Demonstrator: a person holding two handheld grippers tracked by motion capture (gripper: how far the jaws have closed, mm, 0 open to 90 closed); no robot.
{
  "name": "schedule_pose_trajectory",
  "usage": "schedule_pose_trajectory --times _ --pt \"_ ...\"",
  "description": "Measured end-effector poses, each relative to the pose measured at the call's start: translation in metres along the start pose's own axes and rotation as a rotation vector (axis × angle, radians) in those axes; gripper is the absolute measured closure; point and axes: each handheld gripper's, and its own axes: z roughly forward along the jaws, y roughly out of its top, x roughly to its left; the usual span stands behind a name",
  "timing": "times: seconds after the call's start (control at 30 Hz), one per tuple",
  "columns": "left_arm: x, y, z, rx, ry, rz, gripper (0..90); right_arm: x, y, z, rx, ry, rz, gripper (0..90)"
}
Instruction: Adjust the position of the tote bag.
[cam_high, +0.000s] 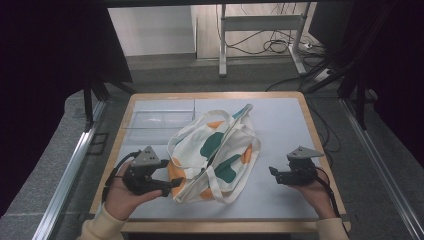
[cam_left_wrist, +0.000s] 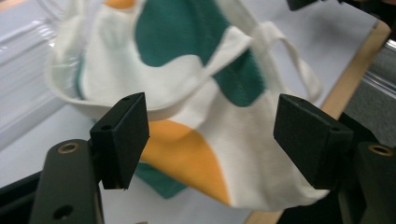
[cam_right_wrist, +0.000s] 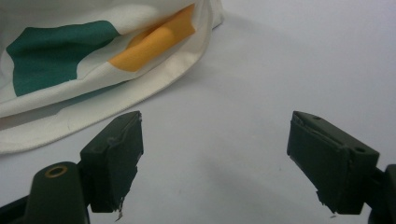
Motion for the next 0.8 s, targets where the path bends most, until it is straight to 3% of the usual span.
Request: schedule_pose_trajectory --times 0.2,0.4,0.53,0.77,0.8 --pt "-0.015 0.003 0.004 0.004 -0.029 0.038 27.2 -0.001 -0.002 0.0 0.0 0.001 0.003 18.3" --pt "-0.018 -0.001 0.01 0.024 -0.043 0.041 27.4 -0.001 -0.002 0.0 0.002 -0.002 0.001 18.3" --pt "-0.019 -0.002 0.015 0.041 -0.067 0.034 30.6 -0.001 -0.003 0.001 0.004 -0.004 0.002 18.3" --pt "-0.021 -0.006 0.028 0.093 -0.059 0.046 37.2 -0.001 -0.004 0.002 0.009 -0.002 0.004 18.3" --pt "-0.021 -0.007 0.03 0.1 -0.063 0.047 42.0 -0.001 -0.004 0.002 0.009 -0.003 0.002 18.3"
